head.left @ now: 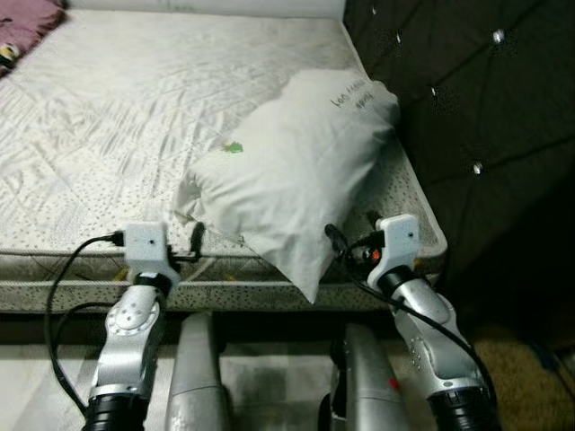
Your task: Clean up the room
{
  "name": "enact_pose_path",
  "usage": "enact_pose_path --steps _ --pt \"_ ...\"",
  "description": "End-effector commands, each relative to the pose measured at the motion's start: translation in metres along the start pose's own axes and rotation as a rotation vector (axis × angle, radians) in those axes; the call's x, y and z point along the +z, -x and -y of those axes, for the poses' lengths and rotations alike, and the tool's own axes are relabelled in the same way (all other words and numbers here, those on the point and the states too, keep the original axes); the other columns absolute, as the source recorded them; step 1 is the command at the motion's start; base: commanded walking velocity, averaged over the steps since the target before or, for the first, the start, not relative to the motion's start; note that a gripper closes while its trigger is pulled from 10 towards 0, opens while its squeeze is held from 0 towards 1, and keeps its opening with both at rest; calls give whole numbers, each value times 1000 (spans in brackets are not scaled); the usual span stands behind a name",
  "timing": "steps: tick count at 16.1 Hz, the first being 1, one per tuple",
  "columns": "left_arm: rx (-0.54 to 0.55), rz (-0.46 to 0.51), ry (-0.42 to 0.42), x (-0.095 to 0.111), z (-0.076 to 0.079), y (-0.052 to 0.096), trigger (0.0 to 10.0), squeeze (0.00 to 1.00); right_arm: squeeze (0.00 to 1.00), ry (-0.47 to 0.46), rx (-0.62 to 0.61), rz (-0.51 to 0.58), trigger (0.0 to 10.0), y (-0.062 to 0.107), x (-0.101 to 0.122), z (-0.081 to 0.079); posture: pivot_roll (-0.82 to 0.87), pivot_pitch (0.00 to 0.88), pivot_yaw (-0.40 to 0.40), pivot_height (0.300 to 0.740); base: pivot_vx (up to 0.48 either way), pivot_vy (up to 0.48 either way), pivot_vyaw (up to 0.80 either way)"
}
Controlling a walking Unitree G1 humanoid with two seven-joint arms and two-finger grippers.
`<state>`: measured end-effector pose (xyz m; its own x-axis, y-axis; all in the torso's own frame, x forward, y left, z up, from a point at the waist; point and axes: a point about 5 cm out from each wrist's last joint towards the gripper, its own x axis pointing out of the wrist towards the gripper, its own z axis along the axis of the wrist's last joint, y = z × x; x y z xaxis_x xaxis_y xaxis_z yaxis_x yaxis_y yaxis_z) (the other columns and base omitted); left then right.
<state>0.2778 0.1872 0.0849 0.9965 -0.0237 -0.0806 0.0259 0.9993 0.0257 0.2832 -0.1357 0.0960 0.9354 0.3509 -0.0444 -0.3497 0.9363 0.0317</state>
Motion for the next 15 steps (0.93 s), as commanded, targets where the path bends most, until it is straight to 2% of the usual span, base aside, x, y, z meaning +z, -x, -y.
enact_pose_path --steps 1,3,6,9,11,12,14,15 --pt "1 9 -17 3 0 0 10000 0 0 -3 36 1 10000 -4 2 -2 -5 86 -49 558 0 0 0" --pt "10 -10 -32 -1 -4 5 10000 0 0 11 114 -50 10000 -8 -3 -8 21 96 -49 558 0 0 0" --pt "31 -38 -49 -7 -13 18 10000 0 0 18 149 -66 10000 -16 -6 -9 65 108 -61 558 0 0 0" --pt "88 -62 -91 -11 -30 38 10000 0 0 18 202 -108 10000 -31 -13 -22 110 156 -82 558 0 0 0" --pt "113 -72 -104 -8 -40 49 10000 0 0 57 175 -142 10000 -44 -13 -21 116 212 -94 558 0 0 0" --pt "116 -77 -105 -8 -41 51 10000 0 0 60 162 -149 10000 -46 -13 -19 116 212 -94 558 0 0 0" --pt "120 -79 -104 -8 -41 56 10000 0 0 38 141 -169 10000 -47 -14 -16 121 220 -97 558 0 0 0" --pt "102 -79 -102 -6 -38 58 10000 0 0 19 149 -215 10000 -47 -21 -16 123 225 -99 543 0 0 0"
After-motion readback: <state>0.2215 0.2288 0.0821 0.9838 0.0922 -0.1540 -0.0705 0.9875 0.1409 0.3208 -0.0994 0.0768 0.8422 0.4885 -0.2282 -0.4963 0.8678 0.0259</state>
